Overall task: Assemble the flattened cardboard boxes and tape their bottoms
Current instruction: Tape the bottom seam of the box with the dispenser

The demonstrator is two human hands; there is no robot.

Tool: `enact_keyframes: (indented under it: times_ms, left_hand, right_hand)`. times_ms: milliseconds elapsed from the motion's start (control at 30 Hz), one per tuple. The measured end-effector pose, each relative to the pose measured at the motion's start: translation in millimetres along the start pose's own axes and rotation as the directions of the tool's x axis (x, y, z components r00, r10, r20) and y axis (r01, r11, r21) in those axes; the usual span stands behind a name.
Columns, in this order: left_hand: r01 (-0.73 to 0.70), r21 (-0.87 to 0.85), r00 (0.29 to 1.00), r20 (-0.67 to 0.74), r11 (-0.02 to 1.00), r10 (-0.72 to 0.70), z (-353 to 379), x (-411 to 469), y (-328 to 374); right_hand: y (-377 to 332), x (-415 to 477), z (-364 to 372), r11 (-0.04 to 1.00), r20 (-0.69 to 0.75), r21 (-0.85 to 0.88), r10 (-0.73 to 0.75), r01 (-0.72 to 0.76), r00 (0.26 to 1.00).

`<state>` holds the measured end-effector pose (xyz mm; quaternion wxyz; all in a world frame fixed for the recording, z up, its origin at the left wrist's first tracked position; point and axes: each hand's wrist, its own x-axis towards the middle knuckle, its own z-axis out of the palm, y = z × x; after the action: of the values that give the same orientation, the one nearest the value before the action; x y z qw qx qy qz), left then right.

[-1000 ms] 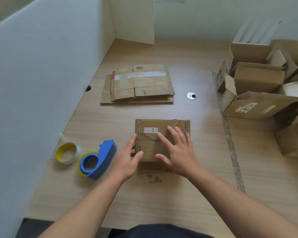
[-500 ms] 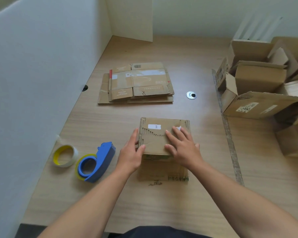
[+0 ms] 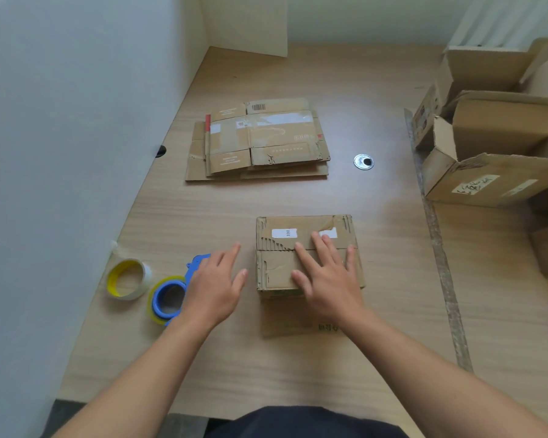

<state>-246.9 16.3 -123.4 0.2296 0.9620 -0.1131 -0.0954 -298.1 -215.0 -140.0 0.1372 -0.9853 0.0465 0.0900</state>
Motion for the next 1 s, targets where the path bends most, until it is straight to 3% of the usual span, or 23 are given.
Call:
enact_keyframes:
  times_ms: [100,200,367,467,567,800,1000]
  left_hand:
    - [0.053,0.26,0.999,-0.014,0.964,-0.052,-9,-14,-26]
    - [0.151,0.361,0.988,-0.047,0.92,-0.144,-12,-28,-45]
    - [0.281,0.304,0.96,-0.099,0.911,-0.263,-8,-45,-63]
    - [0.24,0.371,0.966,0.002,0.897,-0.259,2,-48,-71]
    - [0.203,0.387,0.974,0.012,0.899,-0.225,5,-39,-68]
    - [0.312,0.199,0.943,0.057,0.929,-0.328,13,-11,-52]
    - [0.301,0.139,0.948,0.061,0.943,-0.312,8,-3,-51]
  right_hand:
    - [0,0,0,1.0,-0.017,0.029,-0.007,0.008,1.0]
    - [-3,0,-1,0.998,-0.039,0.057,0.009,-0.006,0.999]
    - [-5,-1,-3,0.997,-0.043,0.073,0.02,-0.017,0.999]
    - [-7,-1,-5,0.997,-0.045,0.075,0.029,-0.025,0.999]
    - [-12,-1,-5,0.996,-0.045,0.08,0.037,-0.034,0.998]
    - [-13,6,-10,0.999,-0.049,0.014,-0.042,0.042,0.998]
    - [-5,8,-6,0.991,-0.036,0.123,-0.046,0.05,0.998]
